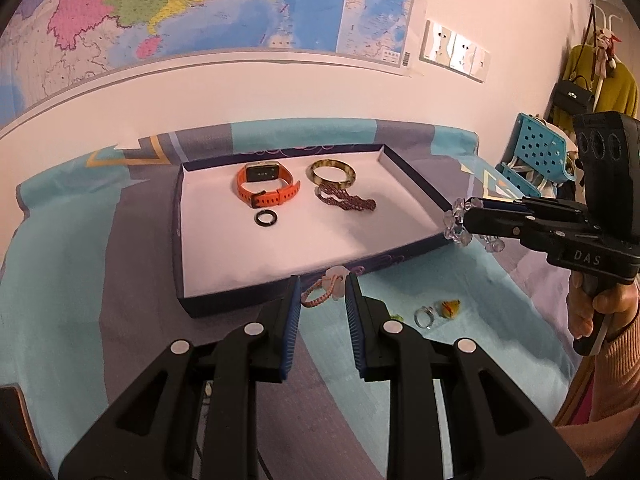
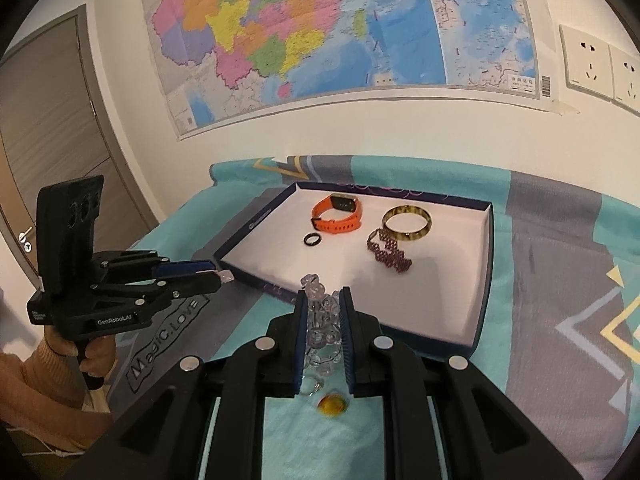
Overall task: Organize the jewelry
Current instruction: 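Lift the crystal bracelet with the right tool while the left tool grasps the pink hair tie, then carry the bracelet with the right tool into the box while the left tool carries the hair tie, both open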
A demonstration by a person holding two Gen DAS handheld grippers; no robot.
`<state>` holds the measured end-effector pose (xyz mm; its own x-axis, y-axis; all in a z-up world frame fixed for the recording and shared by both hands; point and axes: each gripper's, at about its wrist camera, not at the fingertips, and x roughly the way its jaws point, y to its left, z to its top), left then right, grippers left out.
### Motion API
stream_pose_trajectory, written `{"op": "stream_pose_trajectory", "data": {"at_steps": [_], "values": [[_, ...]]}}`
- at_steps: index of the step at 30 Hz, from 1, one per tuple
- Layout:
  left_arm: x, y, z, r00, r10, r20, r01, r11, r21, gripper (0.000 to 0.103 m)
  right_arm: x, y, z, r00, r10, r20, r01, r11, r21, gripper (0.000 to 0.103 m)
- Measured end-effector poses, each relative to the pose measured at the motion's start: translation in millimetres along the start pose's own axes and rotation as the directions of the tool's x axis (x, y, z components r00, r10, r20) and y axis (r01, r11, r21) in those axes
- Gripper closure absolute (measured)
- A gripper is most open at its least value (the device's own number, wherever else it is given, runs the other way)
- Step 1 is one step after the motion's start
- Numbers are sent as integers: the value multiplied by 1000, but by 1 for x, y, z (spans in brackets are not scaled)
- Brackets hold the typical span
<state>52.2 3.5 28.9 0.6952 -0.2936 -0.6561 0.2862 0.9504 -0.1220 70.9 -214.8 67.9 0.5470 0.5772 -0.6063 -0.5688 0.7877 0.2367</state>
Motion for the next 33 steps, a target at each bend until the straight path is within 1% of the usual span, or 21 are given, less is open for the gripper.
{"op": "stream_pose_trajectory", "data": {"at_steps": [7,13,27,33], "values": [[6,7,14,1000,12,10,-12,1000,-3,80,12,-8,16,1000,-14,5,14,1000,-4,89],[14,8,23,1000,15,13,-15,1000,5,80,25,-12,26,1000,-13,-9,13,1000,-7,89],[39,12,34,999,30,-11,-30,1000,5,80,58,-19,39,999,0,-51,0,1000,-11,89],[51,17,38,999,42,-23,-42,999,-4,80,73,-24,41,997,-21,-79,20,1000,-17,89]]}}
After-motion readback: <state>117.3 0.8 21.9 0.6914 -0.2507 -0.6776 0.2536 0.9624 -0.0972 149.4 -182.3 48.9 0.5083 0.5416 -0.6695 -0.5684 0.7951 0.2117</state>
